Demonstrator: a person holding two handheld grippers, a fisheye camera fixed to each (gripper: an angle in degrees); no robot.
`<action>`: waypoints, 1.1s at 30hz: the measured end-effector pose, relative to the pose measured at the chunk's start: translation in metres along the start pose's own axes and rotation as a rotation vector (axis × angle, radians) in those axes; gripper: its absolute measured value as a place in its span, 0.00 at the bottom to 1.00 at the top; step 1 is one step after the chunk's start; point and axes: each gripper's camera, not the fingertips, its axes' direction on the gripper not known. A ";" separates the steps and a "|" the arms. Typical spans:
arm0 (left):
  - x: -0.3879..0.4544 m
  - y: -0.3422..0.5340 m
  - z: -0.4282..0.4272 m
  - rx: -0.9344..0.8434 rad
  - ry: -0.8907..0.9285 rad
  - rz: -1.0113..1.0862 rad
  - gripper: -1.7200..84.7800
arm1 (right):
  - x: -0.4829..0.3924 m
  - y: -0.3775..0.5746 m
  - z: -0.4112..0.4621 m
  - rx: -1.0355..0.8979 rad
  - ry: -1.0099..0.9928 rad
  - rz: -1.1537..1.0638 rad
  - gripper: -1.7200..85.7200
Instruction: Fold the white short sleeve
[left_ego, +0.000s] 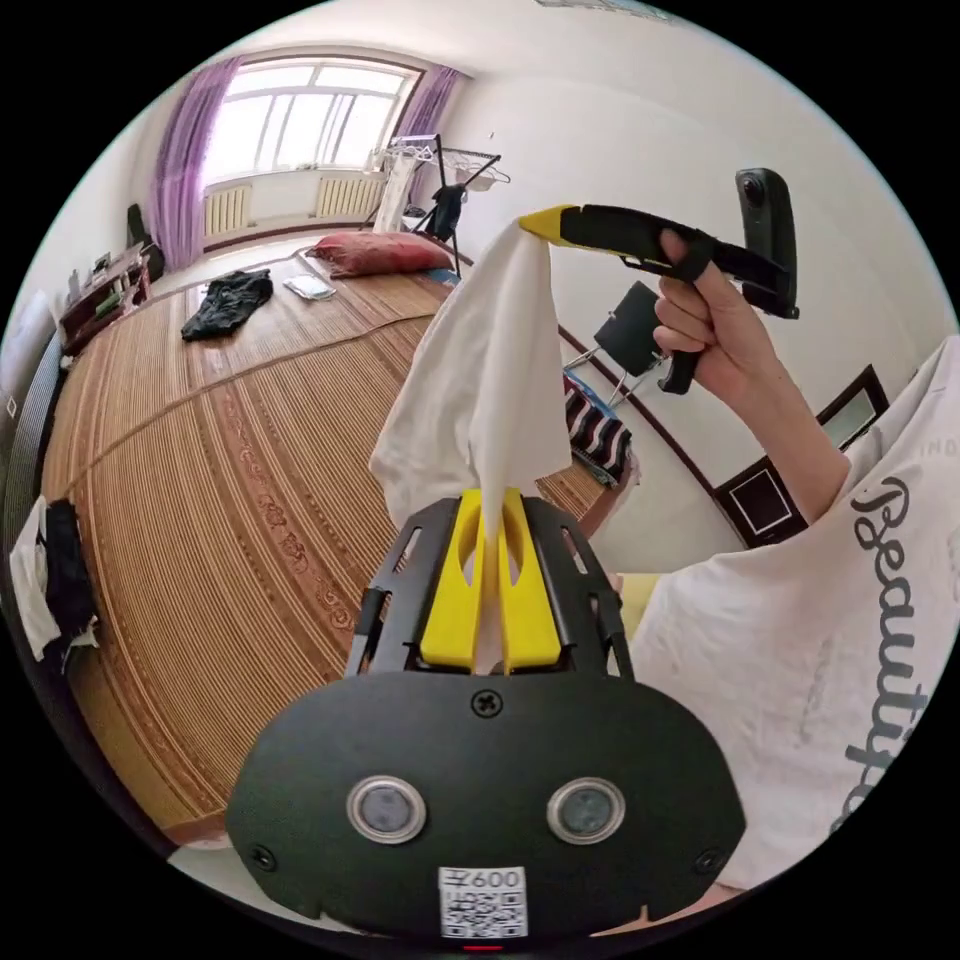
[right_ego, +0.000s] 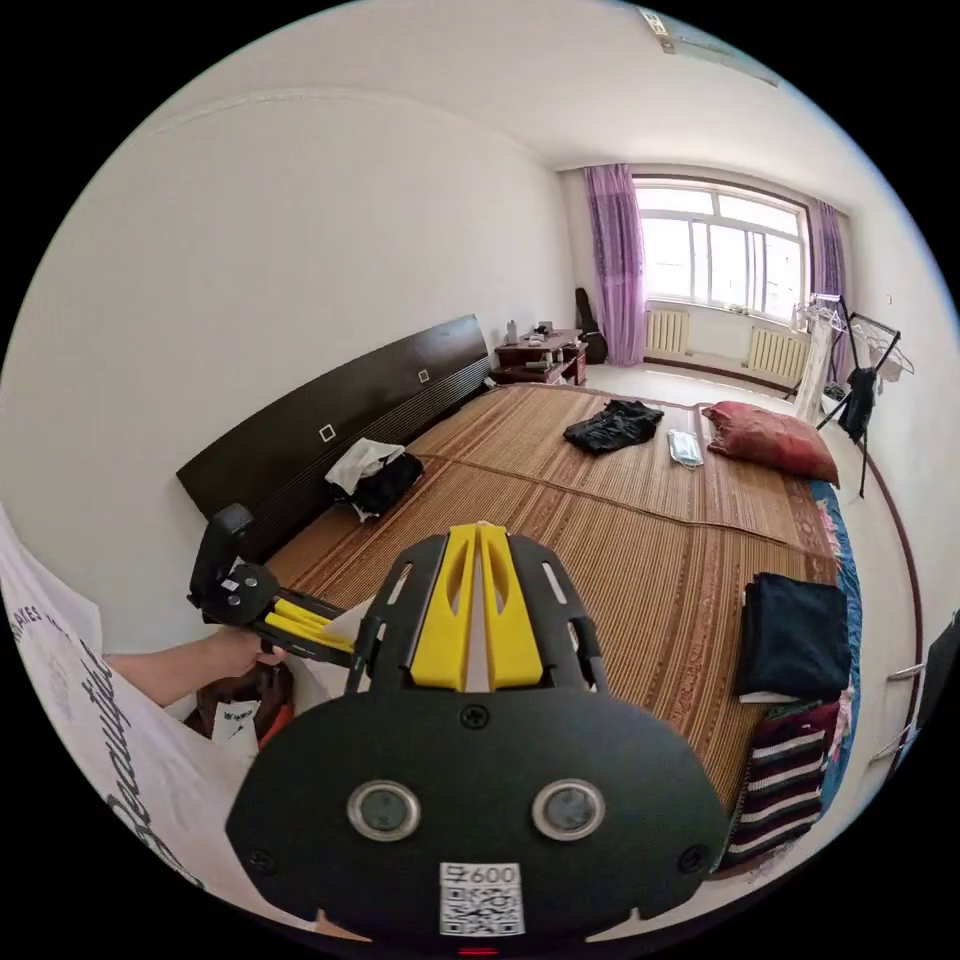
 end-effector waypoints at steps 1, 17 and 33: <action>-0.003 -0.008 -0.010 0.011 -0.009 0.029 0.04 | -0.002 -0.008 0.001 0.038 0.011 0.000 0.01; -0.047 0.111 0.400 -0.571 -0.295 -0.102 0.03 | 0.052 0.291 0.377 -0.846 -0.124 -0.298 0.01; -0.017 0.113 0.453 -0.589 -0.544 0.423 0.04 | -0.033 0.372 0.392 -0.266 -0.010 -0.590 0.01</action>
